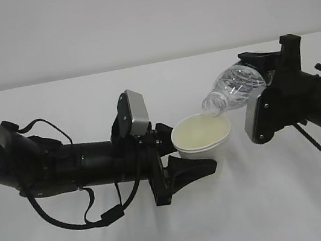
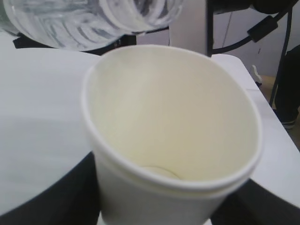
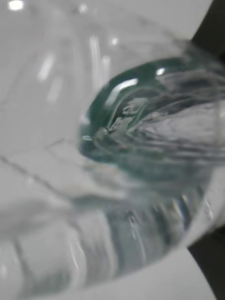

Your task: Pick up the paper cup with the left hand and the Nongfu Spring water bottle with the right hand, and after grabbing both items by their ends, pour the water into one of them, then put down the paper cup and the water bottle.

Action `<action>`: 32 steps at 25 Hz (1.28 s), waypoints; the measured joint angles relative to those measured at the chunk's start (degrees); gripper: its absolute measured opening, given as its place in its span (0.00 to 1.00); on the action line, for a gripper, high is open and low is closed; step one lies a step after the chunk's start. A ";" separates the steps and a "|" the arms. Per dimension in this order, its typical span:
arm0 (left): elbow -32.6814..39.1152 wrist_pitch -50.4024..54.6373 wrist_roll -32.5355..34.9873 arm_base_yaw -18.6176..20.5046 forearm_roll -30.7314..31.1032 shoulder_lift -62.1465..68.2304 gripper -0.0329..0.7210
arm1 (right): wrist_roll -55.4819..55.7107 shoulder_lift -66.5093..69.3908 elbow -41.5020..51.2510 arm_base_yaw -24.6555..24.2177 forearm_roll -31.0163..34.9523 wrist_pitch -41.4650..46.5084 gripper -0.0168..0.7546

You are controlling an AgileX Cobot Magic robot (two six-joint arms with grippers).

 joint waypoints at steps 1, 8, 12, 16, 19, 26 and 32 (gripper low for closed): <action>0.00 0.05 0.00 0.00 0.00 0.00 0.64 | -0.23 0.00 0.00 0.00 0.11 0.00 0.54; 0.00 0.91 0.00 0.00 0.00 0.00 0.64 | -1.35 0.00 0.00 0.00 0.43 0.00 0.54; 0.00 1.39 0.00 0.00 0.00 0.00 0.64 | -1.70 0.00 0.00 0.00 0.43 0.00 0.54; 0.00 1.41 0.00 0.00 0.00 0.00 0.64 | -1.73 0.00 0.00 0.00 0.43 0.00 0.54; 0.00 1.41 0.00 0.00 0.00 0.00 0.64 | -2.79 0.00 0.00 0.00 0.43 0.00 0.54; 0.00 2.19 0.00 0.00 0.00 0.00 0.64 | -4.21 0.00 0.00 0.00 0.43 0.00 0.54; 0.00 2.83 0.00 0.00 0.00 0.00 0.64 | -5.24 0.00 0.00 0.00 0.47 0.00 0.54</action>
